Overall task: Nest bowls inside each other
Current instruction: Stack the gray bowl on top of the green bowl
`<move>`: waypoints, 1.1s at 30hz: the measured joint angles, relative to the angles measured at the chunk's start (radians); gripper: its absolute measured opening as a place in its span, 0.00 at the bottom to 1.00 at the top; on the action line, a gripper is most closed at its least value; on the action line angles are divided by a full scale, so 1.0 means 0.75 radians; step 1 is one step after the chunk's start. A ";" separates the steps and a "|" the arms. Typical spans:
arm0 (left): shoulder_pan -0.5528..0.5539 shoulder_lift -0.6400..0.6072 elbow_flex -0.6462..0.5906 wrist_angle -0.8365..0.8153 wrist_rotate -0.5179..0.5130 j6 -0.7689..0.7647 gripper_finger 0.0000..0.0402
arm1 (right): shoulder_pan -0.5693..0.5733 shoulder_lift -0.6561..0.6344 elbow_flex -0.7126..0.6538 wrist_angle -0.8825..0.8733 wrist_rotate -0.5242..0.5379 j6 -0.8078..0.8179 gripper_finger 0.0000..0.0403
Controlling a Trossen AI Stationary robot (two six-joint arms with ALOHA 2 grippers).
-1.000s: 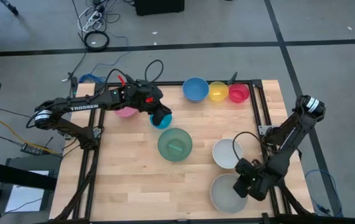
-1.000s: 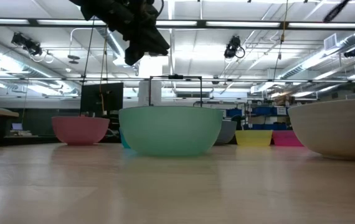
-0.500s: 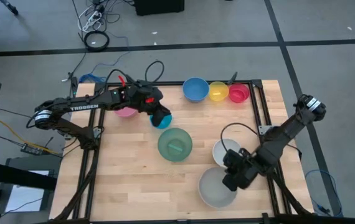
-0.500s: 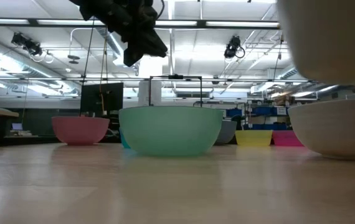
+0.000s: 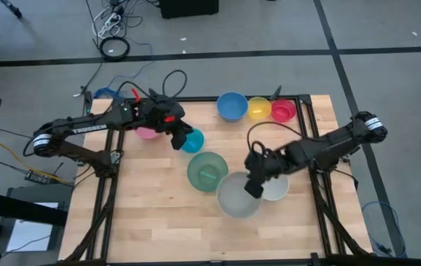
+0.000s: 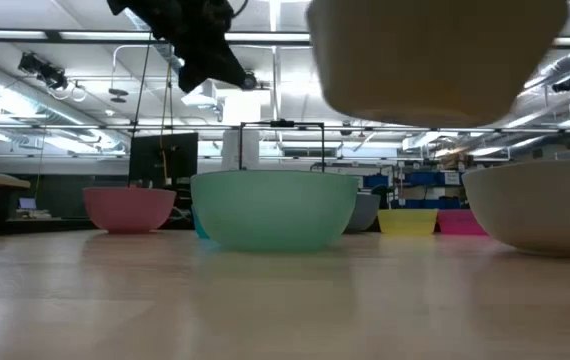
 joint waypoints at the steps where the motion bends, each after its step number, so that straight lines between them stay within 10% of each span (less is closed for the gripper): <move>1: 0.001 -0.017 0.000 -0.002 -0.012 0.000 0.18 | -0.033 0.000 0.000 0.021 -0.013 -0.031 0.00; 17: 0.001 -0.152 -0.001 -0.089 -0.090 0.004 0.18 | -0.379 0.007 0.000 0.267 -0.150 -0.356 0.00; 33: -0.001 -0.278 0.000 -0.148 -0.119 -0.039 0.18 | -0.460 0.387 0.276 0.372 -0.324 -0.593 0.00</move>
